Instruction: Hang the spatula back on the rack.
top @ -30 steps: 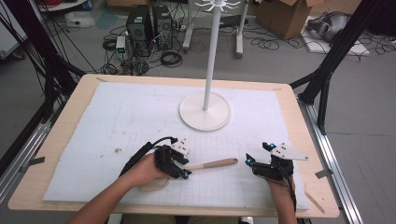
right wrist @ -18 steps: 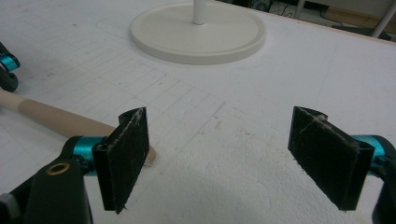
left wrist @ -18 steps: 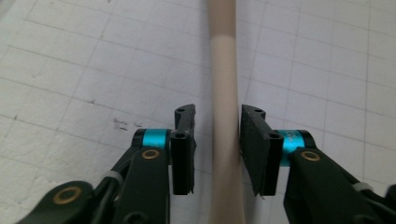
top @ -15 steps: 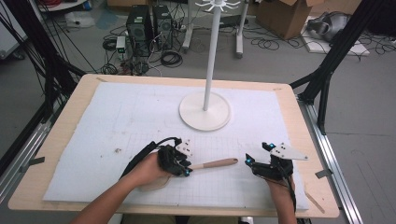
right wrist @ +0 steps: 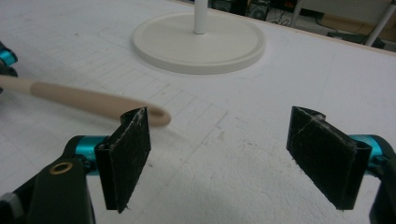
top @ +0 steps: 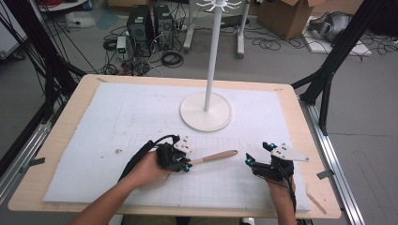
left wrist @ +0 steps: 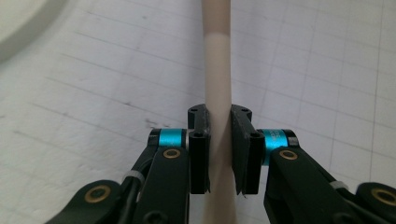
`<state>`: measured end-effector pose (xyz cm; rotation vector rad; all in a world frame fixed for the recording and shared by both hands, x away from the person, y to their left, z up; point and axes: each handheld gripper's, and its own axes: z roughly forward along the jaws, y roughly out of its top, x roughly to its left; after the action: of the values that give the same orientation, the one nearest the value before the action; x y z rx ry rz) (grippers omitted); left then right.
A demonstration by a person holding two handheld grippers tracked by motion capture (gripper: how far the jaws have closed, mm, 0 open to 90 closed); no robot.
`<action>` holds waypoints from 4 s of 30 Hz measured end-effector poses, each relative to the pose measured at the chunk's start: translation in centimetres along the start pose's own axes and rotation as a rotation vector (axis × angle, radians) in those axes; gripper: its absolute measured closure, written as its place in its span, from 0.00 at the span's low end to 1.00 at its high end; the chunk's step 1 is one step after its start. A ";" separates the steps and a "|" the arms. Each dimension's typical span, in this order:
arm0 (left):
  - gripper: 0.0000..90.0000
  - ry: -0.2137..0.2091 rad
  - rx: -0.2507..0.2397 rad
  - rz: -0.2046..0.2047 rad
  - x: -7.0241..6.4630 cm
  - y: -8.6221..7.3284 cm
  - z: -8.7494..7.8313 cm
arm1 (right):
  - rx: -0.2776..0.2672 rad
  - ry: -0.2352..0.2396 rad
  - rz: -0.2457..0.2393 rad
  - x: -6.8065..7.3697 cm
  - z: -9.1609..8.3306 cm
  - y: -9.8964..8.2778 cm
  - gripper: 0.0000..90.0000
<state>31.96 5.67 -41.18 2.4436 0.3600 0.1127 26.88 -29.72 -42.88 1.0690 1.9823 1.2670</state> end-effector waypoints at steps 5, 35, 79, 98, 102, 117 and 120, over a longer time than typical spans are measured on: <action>0.87 0.066 -0.083 -0.040 0.4 0.1 -1.6 | -0.013 0.023 0.020 0.8 0.1 0.6 0.24; 0.87 0.270 -0.329 -0.024 -1.3 2.6 -4.9 | -0.185 0.127 -0.019 7.1 2.9 12.1 0.26; 0.86 0.138 -0.618 0.005 -1.4 1.7 -7.7 | -0.232 0.460 -0.128 11.6 2.1 17.7 0.82; 0.65 -0.178 -0.710 0.093 -0.3 1.0 -7.6 | -0.182 0.753 -0.207 10.5 1.8 19.0 0.83; 0.72 -0.221 -0.699 0.100 -0.4 1.1 -7.3 | -0.176 0.829 -0.216 10.1 2.0 18.7 0.82; 0.87 -0.030 -0.619 -0.044 -0.9 1.4 -6.6 | -0.173 0.527 -0.173 11.3 3.1 16.5 0.68; 0.87 -0.013 -0.624 -0.047 -1.0 1.4 -6.6 | -0.152 0.507 -0.166 11.5 3.3 16.4 0.80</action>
<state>30.25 8.29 -35.13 1.8182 0.3183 0.1615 28.70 -14.50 -29.59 0.5271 2.2300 1.6837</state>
